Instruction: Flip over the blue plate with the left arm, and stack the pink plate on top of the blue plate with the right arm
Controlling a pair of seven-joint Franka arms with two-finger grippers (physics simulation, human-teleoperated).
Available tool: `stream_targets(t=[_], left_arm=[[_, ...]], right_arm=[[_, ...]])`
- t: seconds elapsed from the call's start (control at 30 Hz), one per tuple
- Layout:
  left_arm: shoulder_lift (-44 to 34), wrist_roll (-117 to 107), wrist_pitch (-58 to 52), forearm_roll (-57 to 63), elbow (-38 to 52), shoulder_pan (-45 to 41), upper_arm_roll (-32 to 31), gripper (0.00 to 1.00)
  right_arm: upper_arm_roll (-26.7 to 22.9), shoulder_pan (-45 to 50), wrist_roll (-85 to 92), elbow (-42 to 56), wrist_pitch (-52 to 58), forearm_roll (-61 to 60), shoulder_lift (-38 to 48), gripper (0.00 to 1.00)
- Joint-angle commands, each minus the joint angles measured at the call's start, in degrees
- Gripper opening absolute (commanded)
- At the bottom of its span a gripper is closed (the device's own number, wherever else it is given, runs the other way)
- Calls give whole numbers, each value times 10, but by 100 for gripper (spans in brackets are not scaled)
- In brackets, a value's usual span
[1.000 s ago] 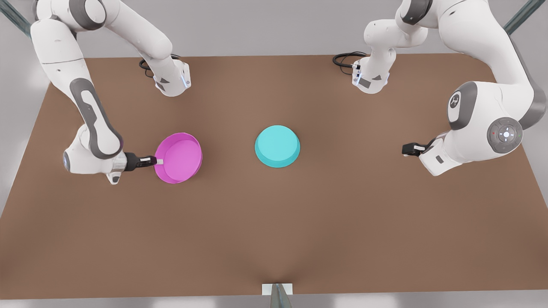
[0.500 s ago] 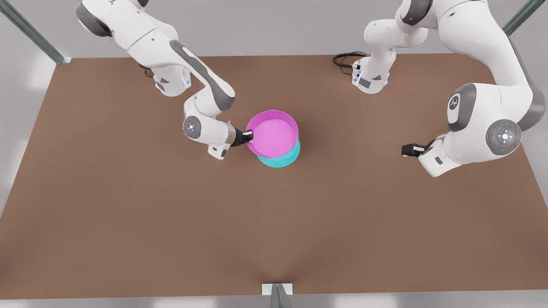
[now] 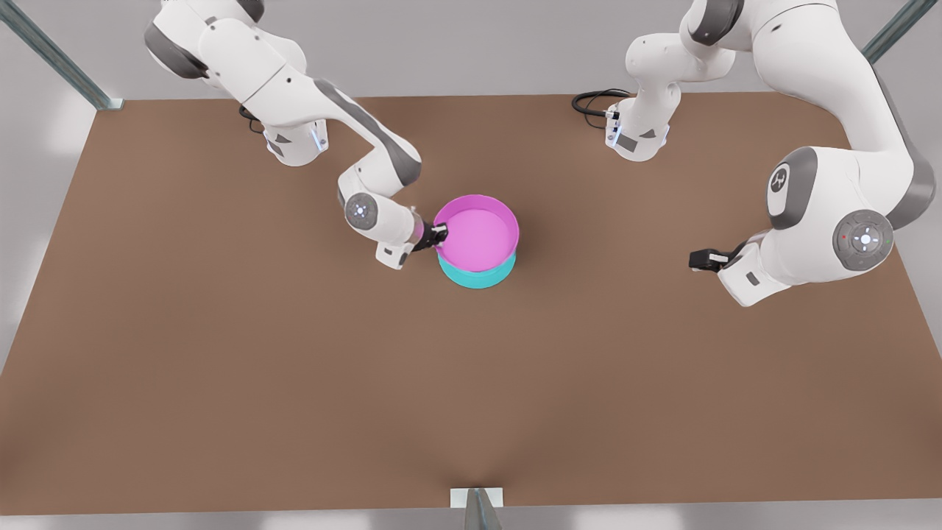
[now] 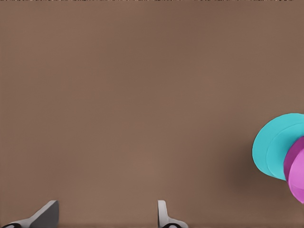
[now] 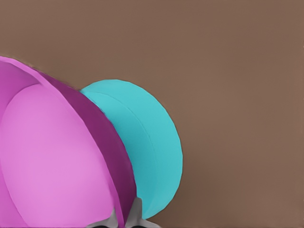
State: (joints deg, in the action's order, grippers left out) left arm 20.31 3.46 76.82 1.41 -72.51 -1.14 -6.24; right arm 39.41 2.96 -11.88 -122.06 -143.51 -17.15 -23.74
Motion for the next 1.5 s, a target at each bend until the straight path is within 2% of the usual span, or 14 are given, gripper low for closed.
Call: stream_targets(t=[0.0, 0.53, 0.6, 0.67, 0.87, 0.9, 0.97, 1.0, 1.17, 1.23, 1.27, 1.33, 1.37, 1.47], left_arm=[[0, 0, 0, 0, 0, 0, 0, 100], [5, 0, 0, 0, 0, 0, 0, 100], [5, 0, 0, 0, 0, 0, 0, 100], [5, 0, 0, 0, 0, 0, 0, 100], [6, 1, 0, 1, 0, 0, 0, 100], [5, 1, 0, 1, 0, 0, 0, 100], [5, 1, -1, 2, 16, 0, 0, 100], [5, 2, -1, 2, 18, 0, 0, 100], [4, 1, 7, -6, 35, 17, 8, 100], [4, 2, 24, -3, 35, 24, 14, 100], [4, 3, 34, -3, 35, 25, 14, 100], [3, 3, 37, -3, 35, 25, 14, 100], [1, 3, 36, -3, 35, 25, 16, 100], [0, 3, 34, -4, 36, 25, 16, 100]], right_arm=[[0, 0, -3, -2, -3, 6, -2, 21], [-2, 13, -3, -9, -90, 8, -66, 22], [-2, 13, -3, -10, -94, 20, -73, 74], [-2, 13, -3, -10, -96, 20, -73, 100], [-7, 8, -7, -8, -77, 20, -66, 100], [-7, 4, -16, 15, -11, 20, -39, 100], [-7, -41, -69, 202, 303, 68, 8, 100], [-7, -59, -76, 281, 399, 93, 8, 100], [-8, -182, -67, 449, 533, 200, 4, 100], [-13, -186, -66, 452, 539, 263, 5, 100], [-33, -189, -48, 452, 539, 263, 9, 100], [-182, -125, 51, 410, 532, 242, 71, 100], [-188, -130, 47, 370, 532, 239, 114, 100], [-184, -139, 47, 380, 557, 220, 115, 100]])
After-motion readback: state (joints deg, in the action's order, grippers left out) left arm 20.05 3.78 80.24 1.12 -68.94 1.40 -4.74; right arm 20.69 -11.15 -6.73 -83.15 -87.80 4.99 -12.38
